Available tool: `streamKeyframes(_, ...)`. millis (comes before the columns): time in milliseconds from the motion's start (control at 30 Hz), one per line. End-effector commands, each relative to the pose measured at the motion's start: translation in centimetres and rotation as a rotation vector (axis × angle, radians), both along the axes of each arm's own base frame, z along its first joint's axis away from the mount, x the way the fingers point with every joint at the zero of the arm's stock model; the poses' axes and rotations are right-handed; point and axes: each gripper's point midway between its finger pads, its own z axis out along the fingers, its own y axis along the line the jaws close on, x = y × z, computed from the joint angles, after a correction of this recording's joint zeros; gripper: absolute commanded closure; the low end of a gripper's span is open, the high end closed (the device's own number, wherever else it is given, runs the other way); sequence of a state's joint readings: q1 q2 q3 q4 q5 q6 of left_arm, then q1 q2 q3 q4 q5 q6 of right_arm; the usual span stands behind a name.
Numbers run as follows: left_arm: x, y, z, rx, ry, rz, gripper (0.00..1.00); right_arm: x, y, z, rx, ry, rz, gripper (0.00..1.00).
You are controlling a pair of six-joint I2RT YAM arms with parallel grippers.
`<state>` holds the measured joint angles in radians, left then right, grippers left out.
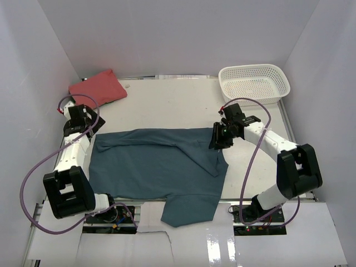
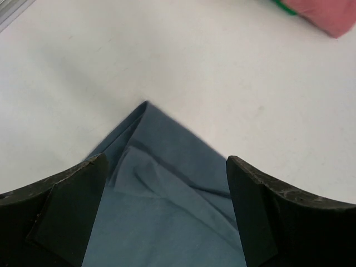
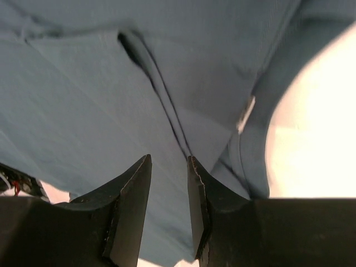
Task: Fold and stack the t-shirts
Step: Fold the flattened tshirt in 1/3 of the way
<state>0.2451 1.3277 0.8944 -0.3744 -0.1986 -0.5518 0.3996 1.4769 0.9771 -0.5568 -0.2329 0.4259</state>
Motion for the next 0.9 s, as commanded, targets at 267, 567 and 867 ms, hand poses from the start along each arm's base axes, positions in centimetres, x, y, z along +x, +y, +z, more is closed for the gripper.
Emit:
streamKeyframes(267,6.7,-5.6,1.9,-0.07,-0.162,-0.434,0.02,7.1,2.6,-0.1,-0.015,-0.067,0.032,0.62)
streamKeyframes(567,7.7,-7.8,-2.2,0.029,0.018,-0.501,0.02,9.5,2.1,-1.8,-0.13,-0.066,0.032,0.62)
streamKeyframes(867,6.9,-8.8,-4.0,0.063,0.098,-0.513,0.03,9.5,2.0,-3.3,-0.147,-0.037,0.038,0.62)
